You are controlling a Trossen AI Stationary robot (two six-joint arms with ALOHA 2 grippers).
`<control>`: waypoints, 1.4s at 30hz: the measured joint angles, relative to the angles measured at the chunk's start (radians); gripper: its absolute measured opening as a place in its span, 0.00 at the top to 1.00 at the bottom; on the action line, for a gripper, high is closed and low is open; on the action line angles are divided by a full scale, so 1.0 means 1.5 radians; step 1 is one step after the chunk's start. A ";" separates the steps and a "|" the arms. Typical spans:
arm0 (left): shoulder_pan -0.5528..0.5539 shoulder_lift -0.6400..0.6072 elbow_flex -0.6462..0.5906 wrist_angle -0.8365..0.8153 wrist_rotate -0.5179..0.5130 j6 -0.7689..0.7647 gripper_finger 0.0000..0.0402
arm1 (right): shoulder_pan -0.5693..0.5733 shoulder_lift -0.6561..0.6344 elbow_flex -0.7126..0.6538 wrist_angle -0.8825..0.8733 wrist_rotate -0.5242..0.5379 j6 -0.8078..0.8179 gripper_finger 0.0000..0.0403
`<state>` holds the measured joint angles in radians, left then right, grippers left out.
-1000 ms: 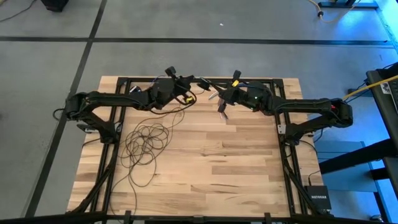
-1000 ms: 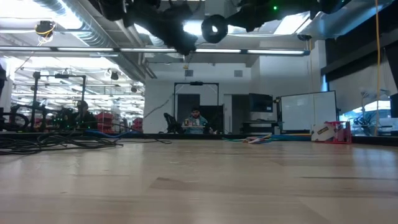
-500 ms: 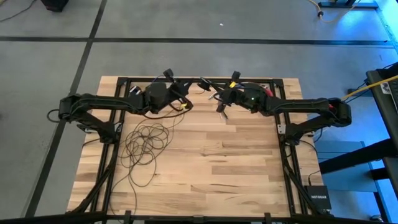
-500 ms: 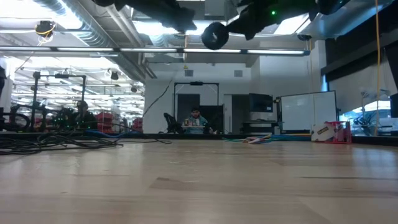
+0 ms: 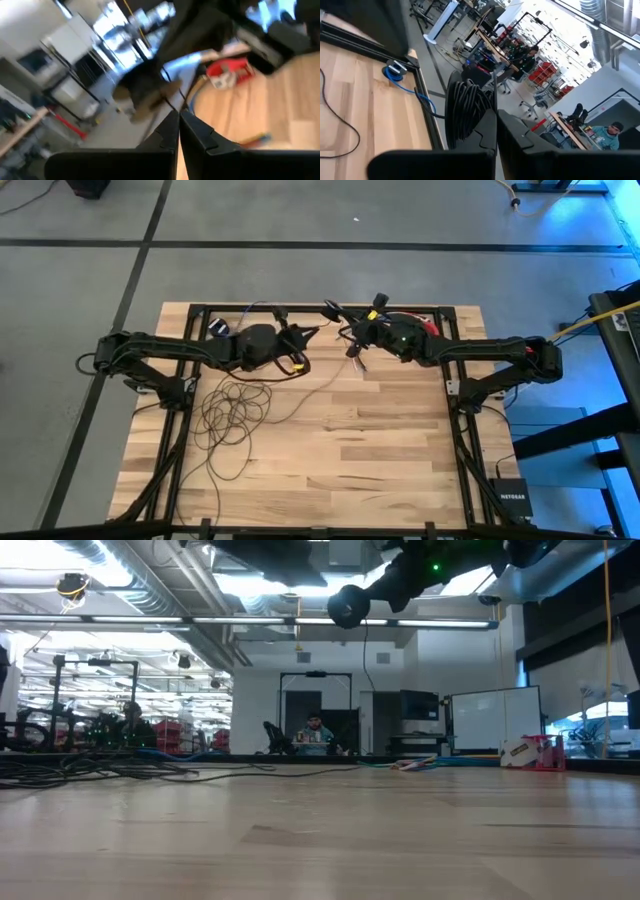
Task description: Coiling cords
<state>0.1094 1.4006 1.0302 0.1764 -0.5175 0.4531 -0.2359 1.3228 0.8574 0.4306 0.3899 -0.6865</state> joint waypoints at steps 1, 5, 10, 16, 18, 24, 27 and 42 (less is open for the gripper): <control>0.001 0.000 0.000 -0.022 0.000 -0.021 0.98 | 0.000 0.000 0.000 0.000 0.000 0.000 0.98; 0.011 0.000 -0.006 -0.097 0.006 -0.096 0.96 | 0.000 0.000 0.000 0.009 -0.001 0.000 0.98; 0.038 0.002 -0.061 -0.055 0.104 -0.158 0.82 | 0.000 0.000 0.000 0.009 -0.004 0.000 0.98; 0.082 0.063 -0.114 0.076 0.129 -0.223 0.65 | 0.000 0.000 0.000 0.011 -0.004 -0.001 0.98; 0.096 0.109 -0.115 0.111 0.158 -0.244 0.63 | 0.000 0.000 0.000 0.010 -0.004 0.000 0.98; 0.131 0.262 -0.102 0.269 0.200 -0.265 0.61 | 0.000 0.000 0.000 0.009 -0.004 -0.001 0.98; 0.147 0.309 -0.081 0.311 0.227 -0.290 0.63 | 0.000 0.000 0.000 0.009 -0.004 -0.001 0.98; 0.169 0.392 -0.041 0.395 0.371 -0.312 0.64 | 0.000 0.000 0.000 0.008 -0.003 -0.001 0.98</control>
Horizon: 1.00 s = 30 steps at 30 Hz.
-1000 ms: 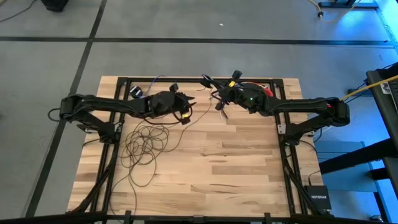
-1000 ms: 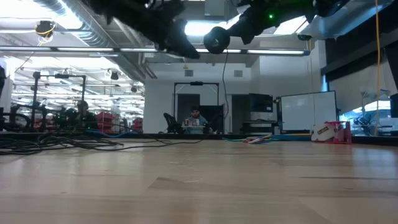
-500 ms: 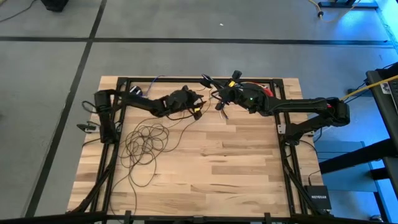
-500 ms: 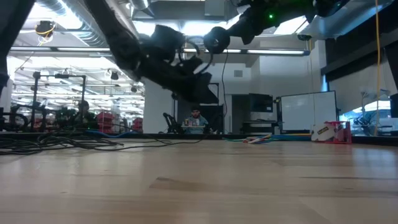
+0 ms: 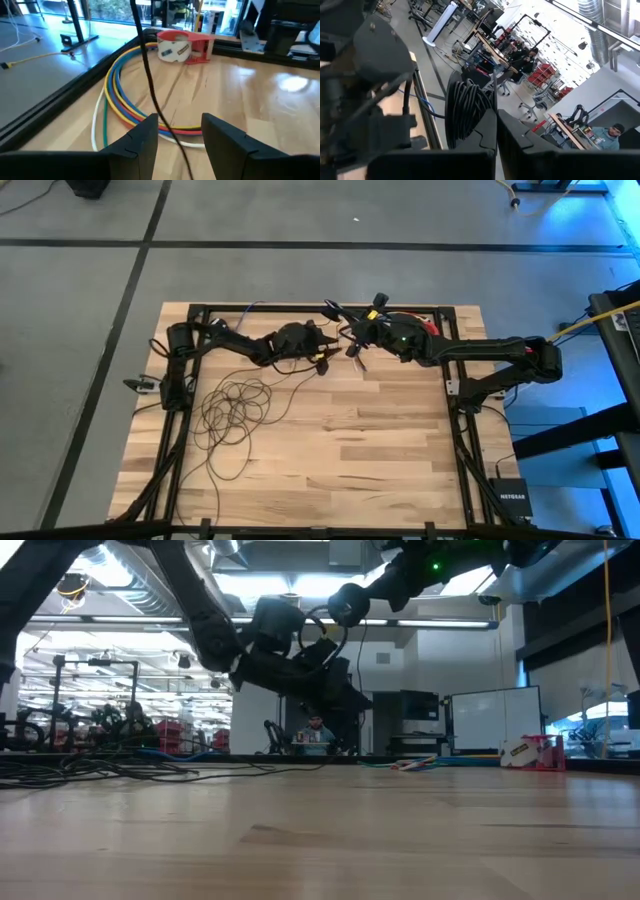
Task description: Coiling cords
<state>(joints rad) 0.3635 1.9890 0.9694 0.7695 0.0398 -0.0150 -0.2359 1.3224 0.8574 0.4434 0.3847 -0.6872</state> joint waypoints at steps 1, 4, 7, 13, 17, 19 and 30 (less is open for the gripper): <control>0.001 0.009 0.006 0.003 -0.013 0.005 0.64 | 0.000 0.000 0.000 0.000 0.000 0.000 0.98; 0.006 0.030 0.016 0.006 -0.039 0.010 0.64 | 0.000 0.000 0.000 -0.001 0.000 0.000 0.98; 0.009 0.036 0.018 0.024 -0.042 0.011 0.64 | 0.000 0.000 0.000 -0.002 0.000 0.000 0.98; 0.007 0.037 0.018 0.018 -0.041 0.025 0.64 | 0.000 0.000 0.000 -0.004 0.000 0.000 0.98; 0.007 0.037 0.018 0.009 -0.041 0.031 0.65 | 0.000 0.000 0.000 -0.005 0.000 0.000 0.98; 0.007 0.037 0.018 0.006 -0.041 0.041 0.68 | 0.000 0.000 0.000 -0.005 0.000 0.000 0.98; 0.007 0.006 0.017 -0.072 -0.095 0.102 0.97 | 0.000 0.000 0.000 -0.005 0.000 -0.001 0.98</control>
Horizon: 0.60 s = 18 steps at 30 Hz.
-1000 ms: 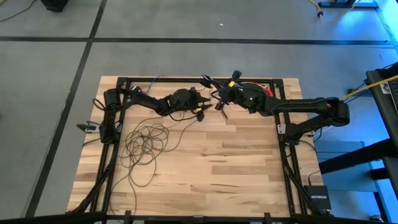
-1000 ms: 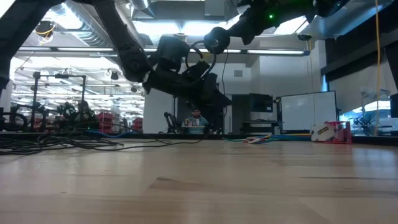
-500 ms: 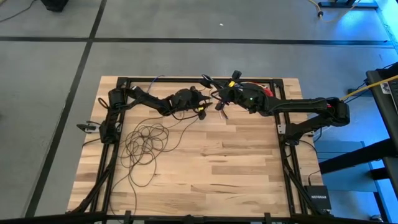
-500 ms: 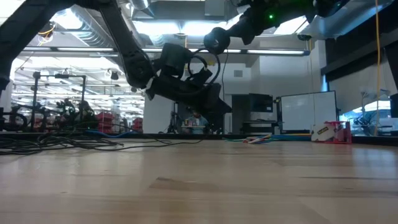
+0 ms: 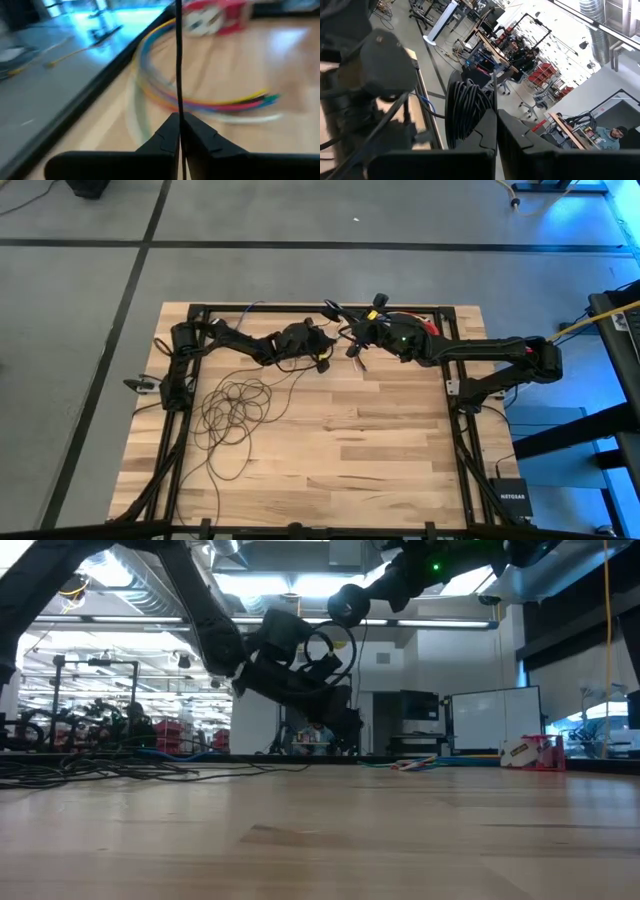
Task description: Coiling cords
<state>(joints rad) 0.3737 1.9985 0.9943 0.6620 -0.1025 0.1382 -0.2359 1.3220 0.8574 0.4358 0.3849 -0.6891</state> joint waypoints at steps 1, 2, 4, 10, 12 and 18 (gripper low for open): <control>0.002 -0.015 0.000 -0.028 -0.033 0.006 0.96 | 0.000 0.000 0.000 0.000 -0.001 0.000 0.98; 0.005 -0.032 0.000 -0.052 -0.058 0.018 0.96 | 0.000 0.000 0.000 0.001 -0.002 0.000 0.98; 0.014 -0.062 0.000 -0.080 -0.077 0.039 0.98 | 0.000 0.000 0.000 0.001 -0.014 0.001 0.98; 0.063 -0.146 -0.001 -0.130 -0.079 0.072 0.99 | 0.001 0.000 0.000 -0.008 -0.025 0.004 0.98; 0.086 -0.179 -0.001 -0.166 -0.080 0.073 1.00 | 0.001 0.000 0.000 -0.009 -0.025 0.004 0.98; 0.139 -0.250 0.000 -0.217 -0.072 0.065 0.99 | 0.001 0.000 0.000 0.000 -0.059 0.010 0.98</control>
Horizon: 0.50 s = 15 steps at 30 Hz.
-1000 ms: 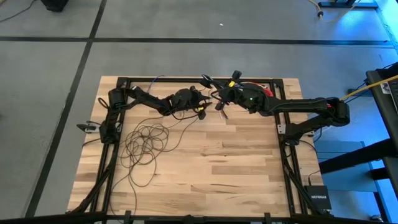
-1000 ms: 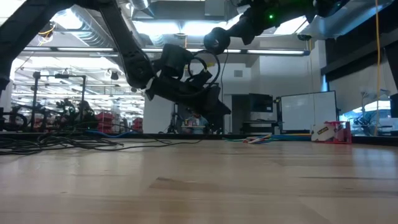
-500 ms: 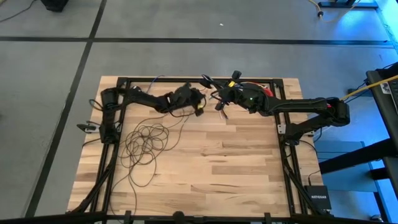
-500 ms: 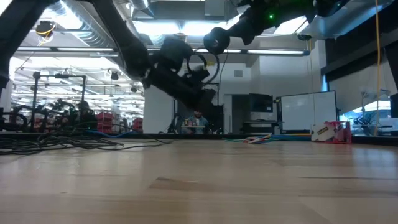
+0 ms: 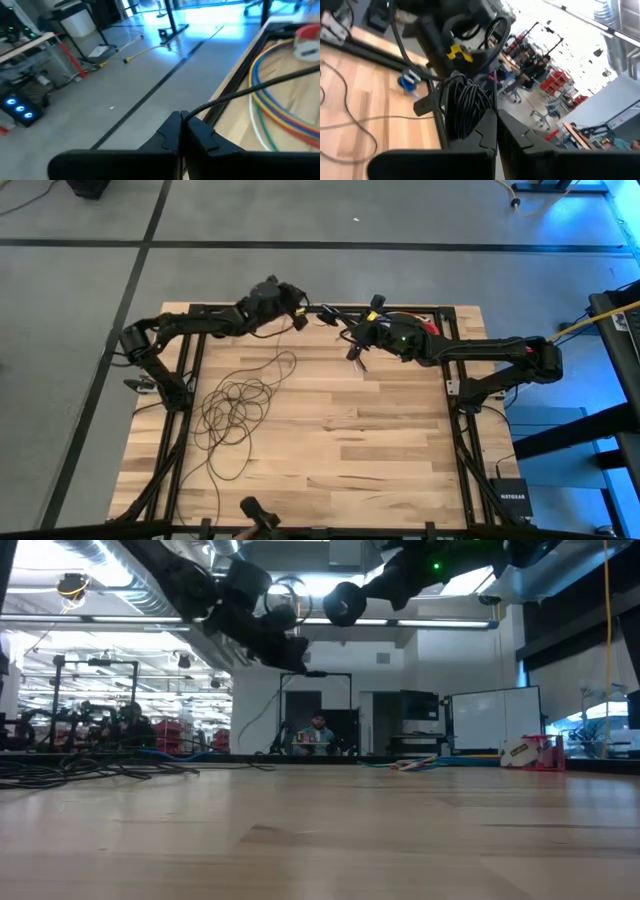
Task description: Coiling cords
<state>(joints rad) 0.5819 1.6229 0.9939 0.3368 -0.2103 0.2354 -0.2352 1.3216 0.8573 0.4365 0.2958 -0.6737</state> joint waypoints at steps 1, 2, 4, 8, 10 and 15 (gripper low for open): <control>0.003 -0.002 0.000 -0.001 0.018 -0.008 1.00 | 0.000 0.000 0.000 0.008 0.000 0.003 0.98; 0.002 -0.002 0.000 -0.002 0.043 -0.014 1.00 | 0.000 0.000 0.000 0.014 0.000 0.004 0.98; -0.011 0.001 -0.001 -0.006 0.090 -0.024 1.00 | -0.001 0.000 0.000 0.015 0.000 0.004 0.98; -0.064 0.020 -0.001 0.012 0.111 -0.027 1.00 | -0.001 0.000 0.000 0.020 0.005 0.004 0.98; -0.094 0.037 -0.001 0.036 0.112 -0.016 1.00 | -0.001 0.000 0.000 0.024 0.003 0.005 0.98; -0.142 0.089 -0.001 0.159 0.112 -0.033 1.00 | -0.001 0.000 0.000 0.035 -0.013 0.009 0.98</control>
<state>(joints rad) 0.3694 1.7559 0.9932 0.5760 -0.0426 0.1864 -0.2359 1.3212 0.8574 0.4883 0.2764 -0.6598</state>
